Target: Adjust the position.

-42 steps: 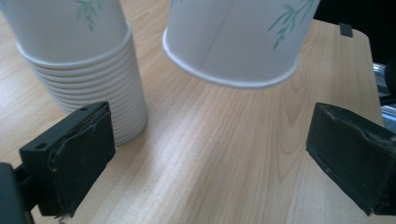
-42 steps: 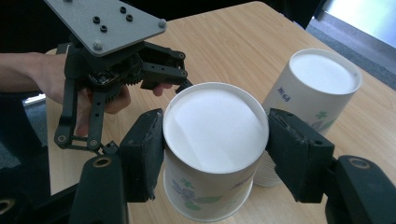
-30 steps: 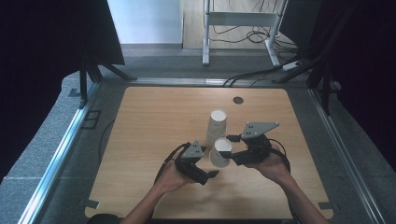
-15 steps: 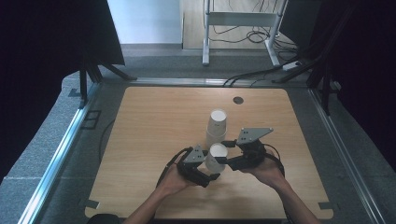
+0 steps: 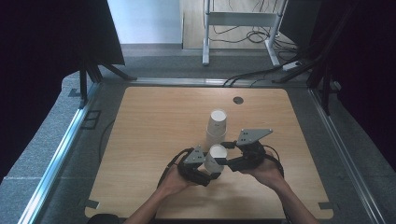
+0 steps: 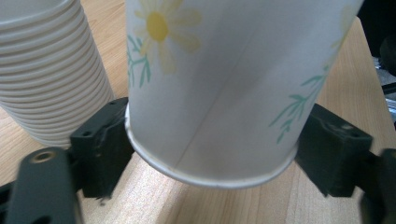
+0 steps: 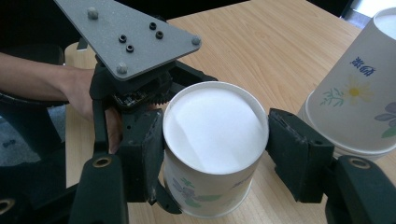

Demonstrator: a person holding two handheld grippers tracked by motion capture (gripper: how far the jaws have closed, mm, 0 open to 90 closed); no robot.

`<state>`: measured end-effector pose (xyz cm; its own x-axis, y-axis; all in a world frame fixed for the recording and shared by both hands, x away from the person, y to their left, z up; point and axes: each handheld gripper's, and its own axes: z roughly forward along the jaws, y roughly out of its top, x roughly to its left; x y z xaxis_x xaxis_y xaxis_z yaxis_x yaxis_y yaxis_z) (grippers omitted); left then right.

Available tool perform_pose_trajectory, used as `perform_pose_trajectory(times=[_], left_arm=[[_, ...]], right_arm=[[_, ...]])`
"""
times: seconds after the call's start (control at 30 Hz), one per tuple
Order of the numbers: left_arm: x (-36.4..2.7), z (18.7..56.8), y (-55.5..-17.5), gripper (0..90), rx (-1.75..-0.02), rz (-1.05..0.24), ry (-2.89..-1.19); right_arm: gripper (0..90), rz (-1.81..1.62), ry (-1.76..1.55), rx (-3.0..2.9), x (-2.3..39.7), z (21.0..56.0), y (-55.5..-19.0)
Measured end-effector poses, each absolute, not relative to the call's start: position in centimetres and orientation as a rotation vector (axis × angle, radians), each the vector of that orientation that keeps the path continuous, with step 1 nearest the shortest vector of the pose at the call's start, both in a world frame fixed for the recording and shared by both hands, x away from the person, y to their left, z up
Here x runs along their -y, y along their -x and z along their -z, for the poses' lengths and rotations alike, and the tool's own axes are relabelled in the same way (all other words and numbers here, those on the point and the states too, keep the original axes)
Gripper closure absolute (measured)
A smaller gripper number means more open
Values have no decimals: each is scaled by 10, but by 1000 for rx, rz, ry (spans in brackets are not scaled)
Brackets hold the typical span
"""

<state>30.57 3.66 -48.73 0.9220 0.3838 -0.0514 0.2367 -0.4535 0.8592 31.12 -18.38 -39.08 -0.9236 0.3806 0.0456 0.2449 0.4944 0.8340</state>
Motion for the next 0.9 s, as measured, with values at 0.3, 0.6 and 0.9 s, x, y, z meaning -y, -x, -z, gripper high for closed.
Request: perform_pose_trajectory(times=[0.3, 0.6, 0.9], left_arm=[[-39, 488, -306, 277, -444, -175, -2054], [-41, 487, -307, 351, -445, -182, -2073], [-43, 482, -307, 358, -429, -195, -2130]], right_arm=[[379, -1404, -546, -2587, 185, 391, -312], [379, -1405, -549, -2589, 186, 392, -313], [347, -1413, -536, -2592, 187, 392, -314]])
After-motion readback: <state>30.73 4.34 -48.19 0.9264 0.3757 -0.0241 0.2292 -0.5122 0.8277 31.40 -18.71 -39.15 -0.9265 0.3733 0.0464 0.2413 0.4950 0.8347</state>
